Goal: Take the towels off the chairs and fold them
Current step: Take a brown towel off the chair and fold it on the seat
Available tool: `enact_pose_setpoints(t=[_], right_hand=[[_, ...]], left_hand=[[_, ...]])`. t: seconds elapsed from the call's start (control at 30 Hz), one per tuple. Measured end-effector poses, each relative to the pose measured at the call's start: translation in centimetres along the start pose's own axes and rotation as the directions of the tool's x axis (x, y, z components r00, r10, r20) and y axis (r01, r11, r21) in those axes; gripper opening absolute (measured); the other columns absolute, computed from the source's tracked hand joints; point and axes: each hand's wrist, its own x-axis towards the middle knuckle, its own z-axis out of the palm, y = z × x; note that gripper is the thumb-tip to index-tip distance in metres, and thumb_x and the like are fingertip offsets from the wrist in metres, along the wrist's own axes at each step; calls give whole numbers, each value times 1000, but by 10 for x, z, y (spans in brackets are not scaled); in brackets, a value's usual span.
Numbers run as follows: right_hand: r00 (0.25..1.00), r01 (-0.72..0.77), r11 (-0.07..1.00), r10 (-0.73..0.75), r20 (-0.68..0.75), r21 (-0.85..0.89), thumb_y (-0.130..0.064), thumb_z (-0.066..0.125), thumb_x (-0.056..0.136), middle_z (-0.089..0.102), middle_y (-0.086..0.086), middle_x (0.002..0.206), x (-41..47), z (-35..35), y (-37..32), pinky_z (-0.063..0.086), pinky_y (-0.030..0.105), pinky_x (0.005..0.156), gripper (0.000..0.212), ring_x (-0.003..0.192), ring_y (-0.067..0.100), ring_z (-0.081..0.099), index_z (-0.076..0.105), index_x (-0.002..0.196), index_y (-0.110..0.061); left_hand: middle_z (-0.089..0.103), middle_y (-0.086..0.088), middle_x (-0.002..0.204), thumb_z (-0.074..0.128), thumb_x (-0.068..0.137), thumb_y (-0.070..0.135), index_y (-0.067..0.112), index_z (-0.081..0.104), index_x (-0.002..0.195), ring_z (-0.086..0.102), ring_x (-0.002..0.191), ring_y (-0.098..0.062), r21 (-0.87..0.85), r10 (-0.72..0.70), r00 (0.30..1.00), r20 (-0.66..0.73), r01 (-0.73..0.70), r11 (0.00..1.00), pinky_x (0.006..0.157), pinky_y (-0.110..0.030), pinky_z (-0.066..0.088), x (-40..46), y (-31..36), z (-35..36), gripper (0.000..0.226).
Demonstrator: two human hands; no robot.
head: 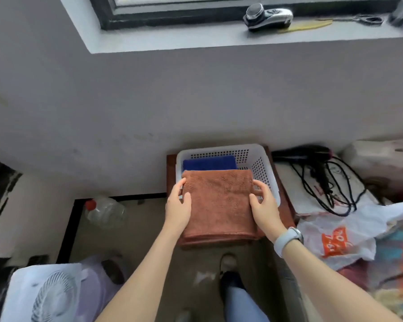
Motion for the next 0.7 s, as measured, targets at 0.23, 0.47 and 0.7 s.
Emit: enact_pose_setpoints(t=[0.23,0.47,0.7], right_hand=[[994,19,1000,-16,110,-23,-15,37,97,47,-6,126,96,7,9,44,35,101,37,114,10,49,38,133,-22],[977,-39,979,80,197,-202,-13,43,95,42,4,137,139,21,34,39,38,106,44,119,17,48,36,138,-21],[778,612,426,-475,410,-667,-7,49,79,47,18,136,140,45,33,21,50,113,51,130,34,39,46,130,-11]], left_hand=[[38,-1,146,36,98,13,24,37,138,35,133,-15,17,-66,990,-127,69,997,99,-20,30,73,5,40,42],[46,-7,135,45,92,14,20,43,133,35,128,-25,477,-44,941,-337,210,853,105,-43,27,99,-17,49,42],[40,-16,144,32,91,20,8,41,136,23,138,-29,804,329,942,71,-249,539,112,-48,19,106,-28,83,47]])
